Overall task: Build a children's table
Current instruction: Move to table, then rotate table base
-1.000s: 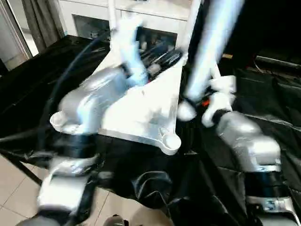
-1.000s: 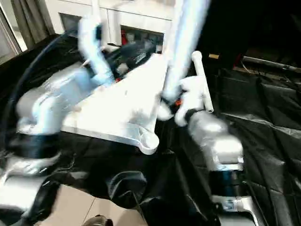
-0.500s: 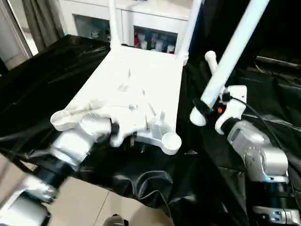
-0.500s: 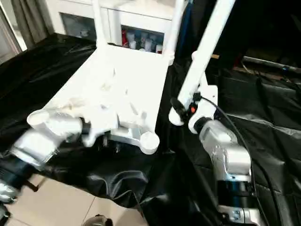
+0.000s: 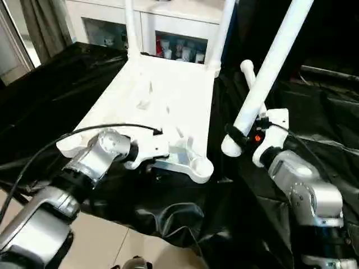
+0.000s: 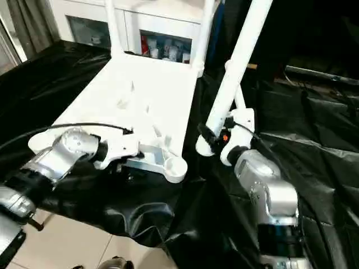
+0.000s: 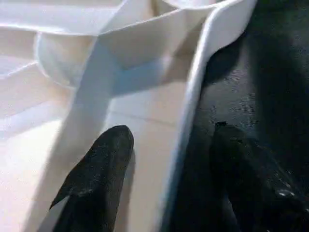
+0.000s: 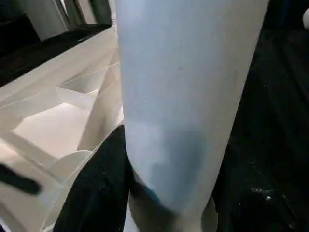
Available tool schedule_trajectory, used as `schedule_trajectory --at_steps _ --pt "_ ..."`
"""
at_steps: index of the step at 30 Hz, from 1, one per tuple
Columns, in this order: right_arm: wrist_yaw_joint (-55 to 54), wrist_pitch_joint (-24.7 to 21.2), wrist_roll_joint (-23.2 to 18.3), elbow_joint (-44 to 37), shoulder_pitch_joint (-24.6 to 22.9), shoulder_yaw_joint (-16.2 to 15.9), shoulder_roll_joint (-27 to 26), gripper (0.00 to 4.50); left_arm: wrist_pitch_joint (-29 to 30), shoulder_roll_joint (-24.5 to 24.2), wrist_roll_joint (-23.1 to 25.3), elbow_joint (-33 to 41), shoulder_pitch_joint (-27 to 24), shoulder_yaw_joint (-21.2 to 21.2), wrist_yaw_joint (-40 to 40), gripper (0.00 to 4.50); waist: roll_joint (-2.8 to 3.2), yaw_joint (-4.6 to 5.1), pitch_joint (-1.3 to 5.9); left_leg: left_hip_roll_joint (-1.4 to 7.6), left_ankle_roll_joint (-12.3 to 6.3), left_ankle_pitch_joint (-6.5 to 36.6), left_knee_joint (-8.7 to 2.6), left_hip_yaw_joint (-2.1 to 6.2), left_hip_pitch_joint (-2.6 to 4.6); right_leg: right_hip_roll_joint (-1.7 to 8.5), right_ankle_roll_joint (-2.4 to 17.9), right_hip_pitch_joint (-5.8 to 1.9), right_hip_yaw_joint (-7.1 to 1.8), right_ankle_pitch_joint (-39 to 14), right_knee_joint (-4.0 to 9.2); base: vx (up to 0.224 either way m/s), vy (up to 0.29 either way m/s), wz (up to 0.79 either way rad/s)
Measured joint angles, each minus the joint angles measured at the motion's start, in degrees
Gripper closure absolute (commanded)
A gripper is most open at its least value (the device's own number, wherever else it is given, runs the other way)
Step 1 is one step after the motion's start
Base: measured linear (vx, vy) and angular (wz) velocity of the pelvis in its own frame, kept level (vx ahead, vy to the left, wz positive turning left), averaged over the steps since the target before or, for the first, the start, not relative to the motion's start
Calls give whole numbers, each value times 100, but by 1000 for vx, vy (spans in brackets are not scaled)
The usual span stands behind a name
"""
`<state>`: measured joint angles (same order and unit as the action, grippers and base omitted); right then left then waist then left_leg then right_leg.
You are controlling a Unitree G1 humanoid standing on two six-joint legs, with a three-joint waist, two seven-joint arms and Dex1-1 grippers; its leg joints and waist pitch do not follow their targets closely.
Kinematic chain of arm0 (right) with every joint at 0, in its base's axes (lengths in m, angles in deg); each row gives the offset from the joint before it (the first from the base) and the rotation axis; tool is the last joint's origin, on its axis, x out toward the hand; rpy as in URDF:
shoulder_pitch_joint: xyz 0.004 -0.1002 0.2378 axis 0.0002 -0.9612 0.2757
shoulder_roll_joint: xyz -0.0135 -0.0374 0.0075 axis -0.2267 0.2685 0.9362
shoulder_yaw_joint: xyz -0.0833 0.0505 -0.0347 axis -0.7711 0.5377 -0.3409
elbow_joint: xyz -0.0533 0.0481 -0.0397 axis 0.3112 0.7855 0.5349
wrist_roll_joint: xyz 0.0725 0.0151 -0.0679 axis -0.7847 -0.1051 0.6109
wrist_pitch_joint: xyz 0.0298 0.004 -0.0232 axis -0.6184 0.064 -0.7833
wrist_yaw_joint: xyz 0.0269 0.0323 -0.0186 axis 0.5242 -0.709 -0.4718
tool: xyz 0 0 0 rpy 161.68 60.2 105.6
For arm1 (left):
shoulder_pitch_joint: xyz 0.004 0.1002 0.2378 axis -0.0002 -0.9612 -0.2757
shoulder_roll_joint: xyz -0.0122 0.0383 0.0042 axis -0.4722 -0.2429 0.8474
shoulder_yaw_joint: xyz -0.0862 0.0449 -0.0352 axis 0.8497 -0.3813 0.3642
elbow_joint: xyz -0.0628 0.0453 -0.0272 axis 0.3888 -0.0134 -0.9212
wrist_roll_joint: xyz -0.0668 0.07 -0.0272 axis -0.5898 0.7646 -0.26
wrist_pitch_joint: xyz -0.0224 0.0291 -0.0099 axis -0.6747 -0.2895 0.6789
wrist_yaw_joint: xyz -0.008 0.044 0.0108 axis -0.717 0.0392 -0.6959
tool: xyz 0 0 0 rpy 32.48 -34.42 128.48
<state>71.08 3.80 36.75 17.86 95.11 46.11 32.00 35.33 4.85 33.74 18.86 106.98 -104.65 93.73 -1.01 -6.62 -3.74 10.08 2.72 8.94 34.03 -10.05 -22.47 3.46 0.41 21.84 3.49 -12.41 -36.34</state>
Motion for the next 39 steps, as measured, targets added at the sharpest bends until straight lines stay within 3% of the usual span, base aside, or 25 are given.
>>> schedule_trajectory --at_steps 8,10,13,15,21,39 --pt "-54 -101 -27 -128 -82 -122 -57 261 -226 119 241 -614 223 2 -115 143 7 18 3 1 0 0 0 0 8 0 1 -1 -2 0 -6 0 0 0" --pt "-50 -104 -46 -234 -111 -191 -65 261 -307 155 277 -748 263 12 -115 178 8 17 4 1 1 0 0 0 20 0 3 -10 -2 0 -8 0 0 0" --pt "-55 -105 -48 -241 -153 -222 -75 261 -396 200 287 -910 277 45 -110 178 9 15 4 1 1 0 0 0 37 0 8 -23 -4 3 -10 0 0 0" --pt "-56 -106 -50 -241 -217 -222 -90 261 -453 213 289 -1017 295 67 -119 211 8 14 3 1 1 0 0 0 42 0 12 -24 -3 6 -14 0 0 0" --pt "-54 -110 -54 -241 -257 -241 -99 261 -599 289 334 -1354 395 133 -112 255 5 15 2 1 1 0 0 0 49 1 23 -16 -3 13 -34 0 0 0" --pt "-19 -209 -68 -359 -290 -277 -47 261 -506 557 3 -1462 447 604 768 402 2 20 0 0 -6 3 -8 -2 22 0 30 4 -2 -2 -12 0 0 0"
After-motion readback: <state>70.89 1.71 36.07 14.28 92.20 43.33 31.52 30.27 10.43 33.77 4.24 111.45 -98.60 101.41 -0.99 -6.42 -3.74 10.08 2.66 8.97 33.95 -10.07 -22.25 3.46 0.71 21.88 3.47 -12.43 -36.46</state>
